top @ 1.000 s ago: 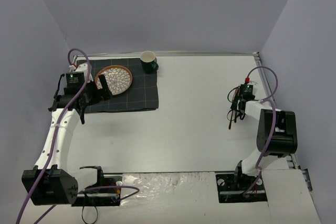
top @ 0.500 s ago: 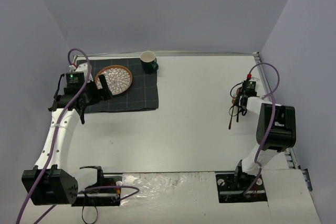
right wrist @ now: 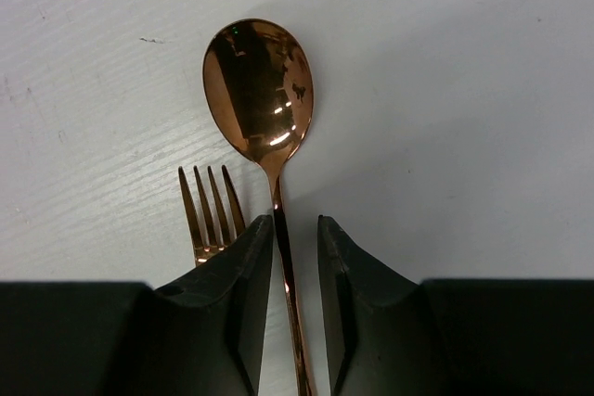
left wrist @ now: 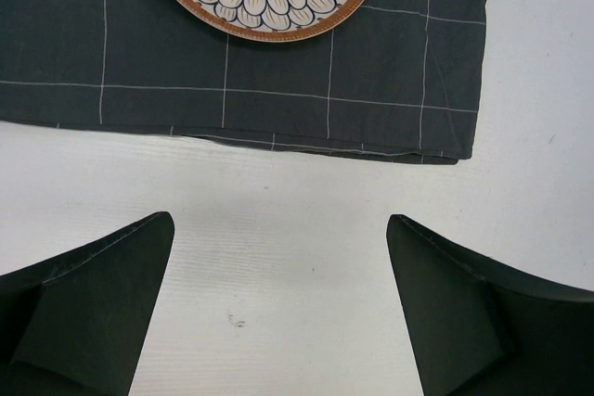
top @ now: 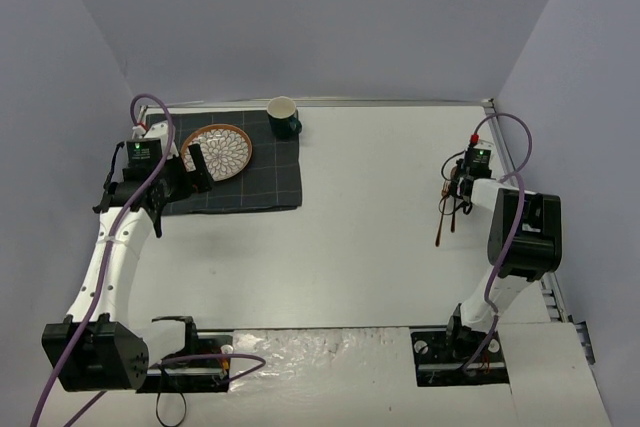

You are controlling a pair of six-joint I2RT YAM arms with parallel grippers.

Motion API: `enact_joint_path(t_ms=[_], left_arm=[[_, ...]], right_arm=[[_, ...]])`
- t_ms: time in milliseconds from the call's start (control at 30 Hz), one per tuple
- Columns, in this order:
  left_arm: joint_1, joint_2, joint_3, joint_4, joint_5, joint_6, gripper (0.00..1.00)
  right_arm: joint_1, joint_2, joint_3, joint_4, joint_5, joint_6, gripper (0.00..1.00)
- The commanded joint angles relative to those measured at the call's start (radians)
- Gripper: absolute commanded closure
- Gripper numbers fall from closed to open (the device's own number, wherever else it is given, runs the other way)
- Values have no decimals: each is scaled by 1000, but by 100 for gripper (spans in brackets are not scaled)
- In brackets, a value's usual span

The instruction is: Set the dinner table for one person

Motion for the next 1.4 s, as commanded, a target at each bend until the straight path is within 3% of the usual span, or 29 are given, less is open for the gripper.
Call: enact_joint_path(t_ms=[0, 300, 600, 800, 1000, 1133, 1367], left_arm=[[-2, -30, 16, 44, -1, -1, 3], [-2, -30, 14, 44, -1, -1, 3], [-4, -26, 14, 46, -1, -3, 3], [-5, -24, 13, 44, -11, -3, 3], [-5, -24, 8, 43, -18, -1, 3], [-17, -27, 5, 42, -38, 1, 3], [-16, -53, -31, 34, -96, 10, 3]], right_arm=[[-10, 24, 9, -53, -20, -9, 81], [-13, -42, -3, -81, 35, -8, 100], [28, -253, 42, -145, 76, 14, 100], [182, -324, 132, -187, 71, 61, 100], [393, -265, 263, -198, 36, 133, 100], [557, -158, 394, -201, 51, 158, 100], [724, 66, 639, -199, 51, 217, 100]])
